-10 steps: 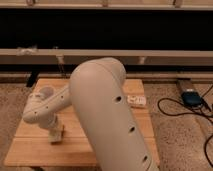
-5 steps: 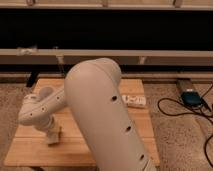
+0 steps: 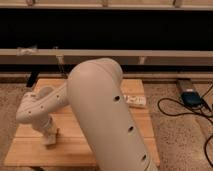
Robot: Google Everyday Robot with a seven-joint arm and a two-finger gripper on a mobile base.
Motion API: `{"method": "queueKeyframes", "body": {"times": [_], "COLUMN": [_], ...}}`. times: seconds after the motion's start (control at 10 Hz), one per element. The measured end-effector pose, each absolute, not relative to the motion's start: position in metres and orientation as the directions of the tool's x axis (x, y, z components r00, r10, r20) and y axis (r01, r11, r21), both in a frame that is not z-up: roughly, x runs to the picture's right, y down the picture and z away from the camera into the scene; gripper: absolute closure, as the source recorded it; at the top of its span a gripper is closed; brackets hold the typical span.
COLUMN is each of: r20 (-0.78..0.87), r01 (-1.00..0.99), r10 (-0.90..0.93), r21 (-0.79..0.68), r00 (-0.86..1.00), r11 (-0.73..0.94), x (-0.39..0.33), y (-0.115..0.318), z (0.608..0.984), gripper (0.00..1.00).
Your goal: Wipe the white sponge on the table
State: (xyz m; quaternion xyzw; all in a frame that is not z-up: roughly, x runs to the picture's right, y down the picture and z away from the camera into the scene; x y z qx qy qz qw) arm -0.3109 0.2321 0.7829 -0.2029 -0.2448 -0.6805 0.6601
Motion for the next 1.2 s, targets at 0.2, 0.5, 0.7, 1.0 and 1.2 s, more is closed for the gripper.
{"method": "queueKeyframes", "body": {"times": [0.2,0.5,0.7,1.0,1.2], "r20": [0.626,0.646,0.636,0.618,0.617], "r01": [0.999,0.988,0.980,0.966,0.967], "r10": [-0.780,-0.751,-0.751,-0.752,-0.754], "r21": [0.024,-0.042,-0.048,-0.051,-0.047], "r00": [0.005,0.141,0.179,0.230,0.226], "r11": [0.026,0.149,0.193,0.253,0.251], "x": [-0.290,-0.260,-0.257,-0.252,-0.253], "y": [0.236,0.224,0.214,0.199,0.199], "z": [0.783,0.785,0.782,0.779,0.778], "gripper": [0.20,0.20,0.20,0.20,0.20]}}
